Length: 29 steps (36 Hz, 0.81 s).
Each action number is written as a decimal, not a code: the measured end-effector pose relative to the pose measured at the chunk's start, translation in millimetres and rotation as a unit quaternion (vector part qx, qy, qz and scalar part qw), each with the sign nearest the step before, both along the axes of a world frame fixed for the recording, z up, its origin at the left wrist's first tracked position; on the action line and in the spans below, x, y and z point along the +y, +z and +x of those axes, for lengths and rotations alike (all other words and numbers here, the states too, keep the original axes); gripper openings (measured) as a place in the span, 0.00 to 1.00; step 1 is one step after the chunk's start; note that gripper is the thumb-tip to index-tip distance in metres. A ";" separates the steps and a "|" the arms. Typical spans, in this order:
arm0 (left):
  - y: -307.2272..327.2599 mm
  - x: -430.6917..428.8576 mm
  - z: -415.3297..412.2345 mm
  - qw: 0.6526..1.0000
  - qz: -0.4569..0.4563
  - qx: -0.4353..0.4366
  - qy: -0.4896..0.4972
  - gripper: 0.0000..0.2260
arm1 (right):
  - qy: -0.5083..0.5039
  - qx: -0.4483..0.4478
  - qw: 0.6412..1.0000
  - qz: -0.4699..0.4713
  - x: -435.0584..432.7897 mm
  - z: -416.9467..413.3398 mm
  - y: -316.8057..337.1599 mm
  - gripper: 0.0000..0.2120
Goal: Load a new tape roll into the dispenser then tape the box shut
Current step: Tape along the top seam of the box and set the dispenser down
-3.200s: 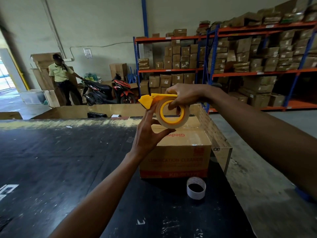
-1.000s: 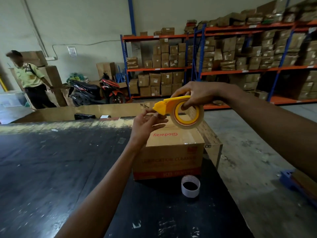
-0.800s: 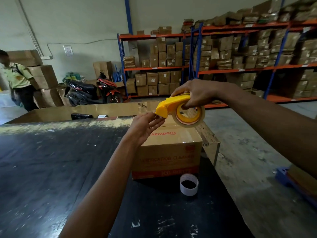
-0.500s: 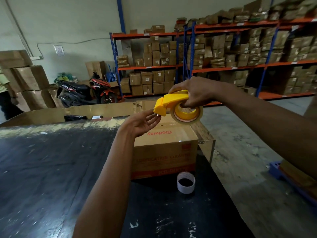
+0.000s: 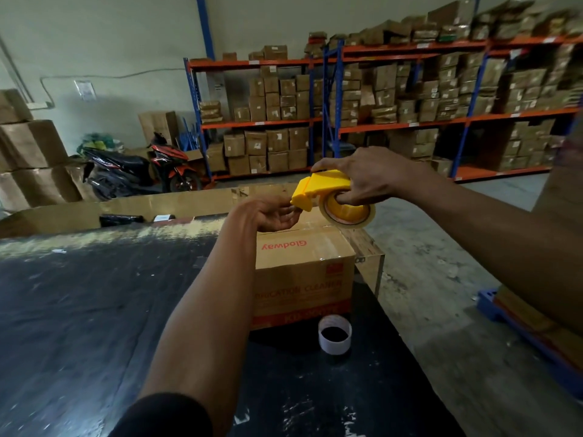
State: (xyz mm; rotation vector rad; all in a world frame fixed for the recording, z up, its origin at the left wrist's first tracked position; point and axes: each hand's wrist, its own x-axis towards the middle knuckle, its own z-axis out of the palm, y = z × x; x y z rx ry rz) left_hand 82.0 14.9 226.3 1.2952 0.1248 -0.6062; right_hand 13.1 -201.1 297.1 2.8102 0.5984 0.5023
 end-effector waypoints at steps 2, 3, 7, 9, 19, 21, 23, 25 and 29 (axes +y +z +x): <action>1.5 -1.8 8.6 0.999 0.024 -0.022 -0.004 0.05 | -0.009 0.001 1.000 0.003 0.6 -2.0 -5.1 0.35; 2.7 -3.1 13.3 0.999 0.035 -0.039 -0.004 0.05 | -0.012 -0.008 1.000 0.006 0.5 -2.8 -8.3 0.35; 8.5 -6.6 33.0 0.989 0.101 -0.100 -0.031 0.02 | -0.038 -0.013 0.998 0.051 5.0 -13.1 -21.9 0.36; 9.4 -7.3 40.3 0.962 0.202 -0.156 -0.095 0.05 | -0.036 0.005 0.996 0.076 12.9 -19.4 -34.1 0.35; -4.2 -16.6 82.8 0.902 0.306 -0.229 -0.199 0.06 | -0.116 -0.007 0.976 0.185 5.3 -40.1 -91.6 0.28; -7.6 -25.3 89.5 0.893 0.327 -0.226 -0.213 0.06 | -0.114 -0.015 0.979 0.167 8.2 -40.7 -92.9 0.27; -13.4 -34.7 99.4 0.889 0.332 -0.234 -0.212 0.06 | -0.113 -0.021 0.980 0.161 12.8 -39.2 -93.5 0.27; -22.5 -41.7 113.7 0.888 0.330 -0.247 -0.204 0.07 | -0.120 -0.028 0.979 0.160 16.3 -32.4 -94.0 0.25; -40.5 -49.4 131.0 0.836 0.375 -0.352 -0.190 0.08 | -0.139 0.002 0.973 0.185 21.0 -11.7 -99.7 0.22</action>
